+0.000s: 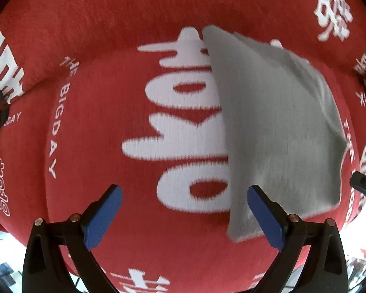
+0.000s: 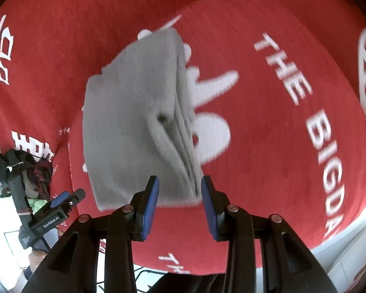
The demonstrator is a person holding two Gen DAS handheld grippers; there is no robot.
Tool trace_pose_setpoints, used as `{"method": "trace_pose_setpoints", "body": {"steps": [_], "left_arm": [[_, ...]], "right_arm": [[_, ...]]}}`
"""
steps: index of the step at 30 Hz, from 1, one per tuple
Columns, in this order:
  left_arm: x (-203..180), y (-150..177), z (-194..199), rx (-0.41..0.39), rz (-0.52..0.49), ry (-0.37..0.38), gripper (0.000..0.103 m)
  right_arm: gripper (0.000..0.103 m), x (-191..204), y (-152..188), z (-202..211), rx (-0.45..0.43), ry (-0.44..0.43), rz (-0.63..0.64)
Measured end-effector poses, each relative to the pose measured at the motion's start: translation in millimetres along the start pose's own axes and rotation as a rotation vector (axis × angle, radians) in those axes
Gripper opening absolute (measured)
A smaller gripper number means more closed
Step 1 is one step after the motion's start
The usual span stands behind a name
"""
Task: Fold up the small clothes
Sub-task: 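Grasp the bundle's fold again with the right gripper and tuck it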
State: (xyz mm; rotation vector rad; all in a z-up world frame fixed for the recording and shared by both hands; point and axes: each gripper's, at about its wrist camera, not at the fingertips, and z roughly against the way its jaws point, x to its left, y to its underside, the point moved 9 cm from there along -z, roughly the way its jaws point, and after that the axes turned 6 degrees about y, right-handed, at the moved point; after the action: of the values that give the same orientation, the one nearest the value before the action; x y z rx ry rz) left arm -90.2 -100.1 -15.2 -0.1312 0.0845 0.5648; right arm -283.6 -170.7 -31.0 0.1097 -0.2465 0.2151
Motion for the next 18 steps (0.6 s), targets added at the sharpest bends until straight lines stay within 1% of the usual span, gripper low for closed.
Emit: {"method": "trace_pose_setpoints", "body": {"steps": [6,10,13,15,16,18], "left_arm": [[-13.2,-35.5,-7.6,-0.008,0.048,-0.004,0.102],[-23.0,-47.1,-14.2,-0.005,0.062,-0.009,0.102],[-28.5,-48.3,-18.5,0.005,0.065,-0.013,0.102],[-31.7,-48.1,-20.2,0.01,0.063,-0.016,0.102],[-33.3,-47.6,-21.7,0.014,0.06,-0.019,0.102],[-35.3,-46.9,-24.7,0.024,0.057,-0.023,0.102]], "right_arm": [[0.04,4.5,-36.8,-3.0,0.015,-0.043,0.009],[0.04,9.6,-61.5,-16.6,0.033,-0.089,-0.018],[0.039,11.2,-73.2,-36.2,0.079,-0.091,-0.031],[0.02,19.9,-79.6,-40.9,0.078,-0.115,-0.01],[0.015,25.0,-81.7,-40.0,0.067,-0.099,0.031],[0.014,29.5,-86.5,-38.9,0.046,-0.058,0.095]]}}
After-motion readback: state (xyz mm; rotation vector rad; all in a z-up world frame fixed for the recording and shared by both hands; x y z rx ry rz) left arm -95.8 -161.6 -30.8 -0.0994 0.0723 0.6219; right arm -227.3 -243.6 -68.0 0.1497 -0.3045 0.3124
